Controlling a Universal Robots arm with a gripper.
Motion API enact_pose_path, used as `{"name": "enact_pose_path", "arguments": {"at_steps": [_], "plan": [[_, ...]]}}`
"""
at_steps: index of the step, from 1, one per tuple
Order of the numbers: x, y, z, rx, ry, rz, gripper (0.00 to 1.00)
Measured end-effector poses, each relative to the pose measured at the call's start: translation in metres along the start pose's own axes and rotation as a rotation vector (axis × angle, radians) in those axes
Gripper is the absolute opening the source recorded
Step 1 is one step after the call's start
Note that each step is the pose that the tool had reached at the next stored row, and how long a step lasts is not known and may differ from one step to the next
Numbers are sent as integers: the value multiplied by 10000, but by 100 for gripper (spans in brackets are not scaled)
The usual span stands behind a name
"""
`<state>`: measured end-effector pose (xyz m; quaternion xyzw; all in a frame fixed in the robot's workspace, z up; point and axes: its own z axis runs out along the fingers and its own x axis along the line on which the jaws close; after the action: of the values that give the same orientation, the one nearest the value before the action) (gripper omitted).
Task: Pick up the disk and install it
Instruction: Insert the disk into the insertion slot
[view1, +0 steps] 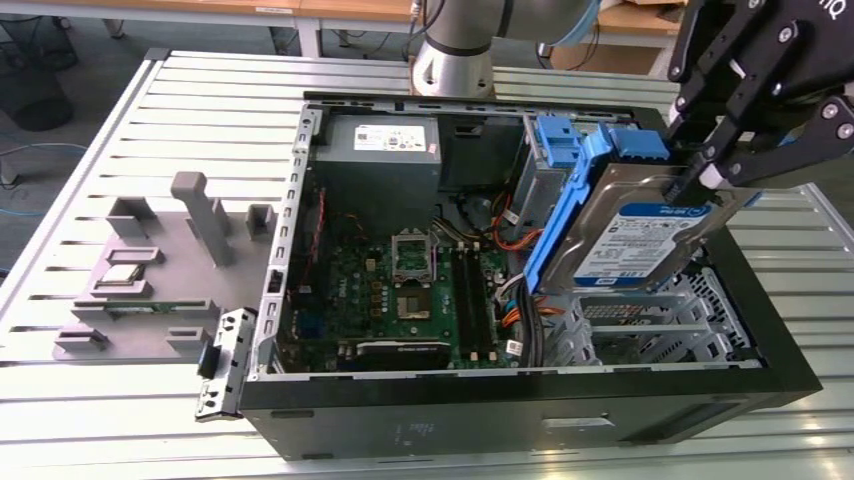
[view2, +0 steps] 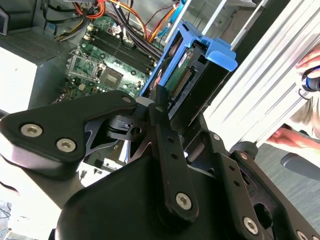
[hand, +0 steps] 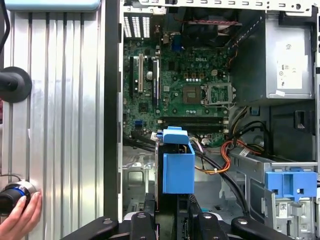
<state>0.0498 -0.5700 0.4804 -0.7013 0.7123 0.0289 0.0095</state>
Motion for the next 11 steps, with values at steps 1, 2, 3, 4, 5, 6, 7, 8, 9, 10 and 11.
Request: {"name": "enact_pose_path", "arguments": {"at_steps": [1, 2, 3, 4, 5, 6, 7, 8, 9, 10, 11], "plan": [[9, -12, 2, 0, 2, 0, 35], [18, -27, 5, 1, 1, 1, 35], [24, -47, 8, 0, 1, 1, 35], [29, -72, 11, 0, 1, 0, 35], [34, -95, 14, 0, 1, 1, 35], [38, -118, 16, 0, 1, 0, 35], [41, -142, 20, 0, 1, 0, 35], [43, -166, 24, 0, 0, 0, 35], [45, -192, 28, 0, -1, 0, 35], [48, -220, 31, 0, 0, 1, 35], [50, -244, 34, 0, 1, 1, 35]]}}
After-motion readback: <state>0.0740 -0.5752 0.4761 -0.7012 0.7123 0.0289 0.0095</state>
